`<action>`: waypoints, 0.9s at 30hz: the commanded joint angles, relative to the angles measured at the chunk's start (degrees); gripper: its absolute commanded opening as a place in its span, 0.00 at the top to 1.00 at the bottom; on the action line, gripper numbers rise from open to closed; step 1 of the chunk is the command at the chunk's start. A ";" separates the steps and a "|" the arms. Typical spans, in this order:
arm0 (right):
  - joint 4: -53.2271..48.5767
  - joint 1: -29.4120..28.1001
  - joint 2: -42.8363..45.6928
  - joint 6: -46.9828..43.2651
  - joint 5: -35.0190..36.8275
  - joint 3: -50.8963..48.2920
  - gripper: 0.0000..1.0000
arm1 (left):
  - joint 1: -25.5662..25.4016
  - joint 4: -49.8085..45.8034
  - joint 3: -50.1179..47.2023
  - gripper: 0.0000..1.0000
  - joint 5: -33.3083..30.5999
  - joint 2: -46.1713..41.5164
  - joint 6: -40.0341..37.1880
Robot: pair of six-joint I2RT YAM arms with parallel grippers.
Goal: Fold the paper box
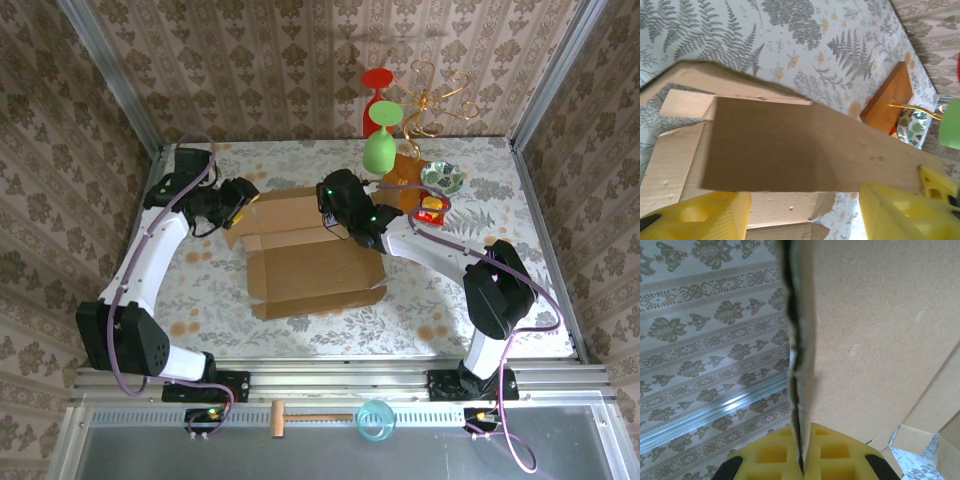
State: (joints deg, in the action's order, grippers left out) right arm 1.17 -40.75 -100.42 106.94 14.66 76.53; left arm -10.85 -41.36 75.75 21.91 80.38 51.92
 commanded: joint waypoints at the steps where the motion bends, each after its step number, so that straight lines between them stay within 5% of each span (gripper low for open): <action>1: 0.39 0.33 1.92 -0.15 -0.02 -1.12 1.00 | -0.15 -4.03 0.67 0.39 1.93 -2.94 2.86; 10: 0.24 0.85 2.00 -0.37 -0.33 -1.74 1.00 | 1.29 -12.76 10.18 0.38 2.61 -3.80 0.40; 27: 1.03 1.46 2.06 0.26 -0.90 -2.57 1.00 | 0.10 -2.39 7.40 0.41 -1.74 7.90 -5.58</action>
State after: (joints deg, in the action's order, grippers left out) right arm 1.89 -39.68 -100.42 106.80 13.26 74.63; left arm -9.93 -46.52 84.64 19.92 87.85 48.12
